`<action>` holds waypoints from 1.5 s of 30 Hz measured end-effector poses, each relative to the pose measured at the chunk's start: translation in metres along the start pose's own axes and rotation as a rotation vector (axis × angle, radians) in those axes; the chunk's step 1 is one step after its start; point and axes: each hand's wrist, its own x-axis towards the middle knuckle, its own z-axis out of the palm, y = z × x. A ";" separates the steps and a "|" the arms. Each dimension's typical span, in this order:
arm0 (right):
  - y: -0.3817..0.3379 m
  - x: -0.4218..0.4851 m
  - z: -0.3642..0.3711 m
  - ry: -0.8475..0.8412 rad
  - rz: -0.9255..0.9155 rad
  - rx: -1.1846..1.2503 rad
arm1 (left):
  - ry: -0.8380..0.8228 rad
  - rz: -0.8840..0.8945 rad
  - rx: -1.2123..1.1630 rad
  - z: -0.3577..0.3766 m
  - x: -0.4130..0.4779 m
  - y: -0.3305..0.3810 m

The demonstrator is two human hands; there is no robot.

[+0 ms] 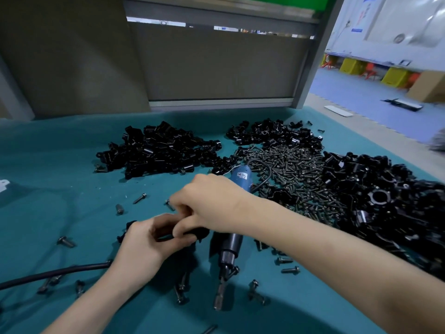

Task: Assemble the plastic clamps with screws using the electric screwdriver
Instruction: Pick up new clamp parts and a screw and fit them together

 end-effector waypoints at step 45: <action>0.219 -0.056 0.047 0.207 0.756 0.148 | 0.031 -0.140 -0.246 0.002 0.001 -0.003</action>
